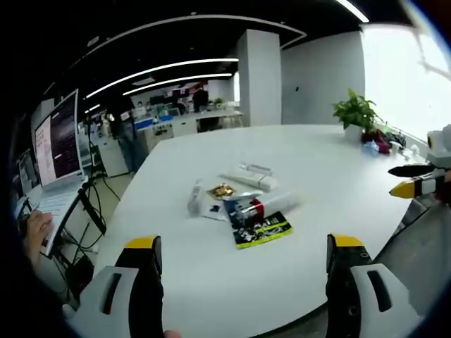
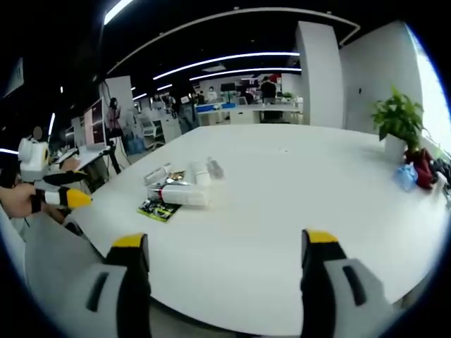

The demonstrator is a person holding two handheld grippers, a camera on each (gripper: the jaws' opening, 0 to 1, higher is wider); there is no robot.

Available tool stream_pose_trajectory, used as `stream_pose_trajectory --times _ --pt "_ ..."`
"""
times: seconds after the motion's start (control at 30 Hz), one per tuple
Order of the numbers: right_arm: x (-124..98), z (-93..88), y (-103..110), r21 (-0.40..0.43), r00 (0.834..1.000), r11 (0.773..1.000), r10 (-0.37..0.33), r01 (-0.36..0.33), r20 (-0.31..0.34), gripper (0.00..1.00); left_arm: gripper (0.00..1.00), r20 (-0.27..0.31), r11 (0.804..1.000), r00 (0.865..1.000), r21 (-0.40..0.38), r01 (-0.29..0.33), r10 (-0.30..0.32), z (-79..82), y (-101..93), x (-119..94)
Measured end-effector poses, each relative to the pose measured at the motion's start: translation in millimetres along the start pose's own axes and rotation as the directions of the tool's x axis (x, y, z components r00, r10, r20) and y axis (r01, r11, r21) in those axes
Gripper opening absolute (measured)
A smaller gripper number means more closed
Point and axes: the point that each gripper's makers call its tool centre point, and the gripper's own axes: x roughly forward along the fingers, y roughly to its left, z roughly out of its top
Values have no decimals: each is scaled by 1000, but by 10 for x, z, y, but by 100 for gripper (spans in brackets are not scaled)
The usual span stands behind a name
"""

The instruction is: Arrange the skincare products in the storage area until every visible bottle or jar stands upright without overlapping.

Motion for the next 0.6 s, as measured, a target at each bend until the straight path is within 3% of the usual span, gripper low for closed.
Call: stream_pose_trajectory --times 0.6 --pt "11 -11 10 -8 1000 1000 0 0 -11 90 94 8 1000 1000 -9 6 -6 12 0 -6"
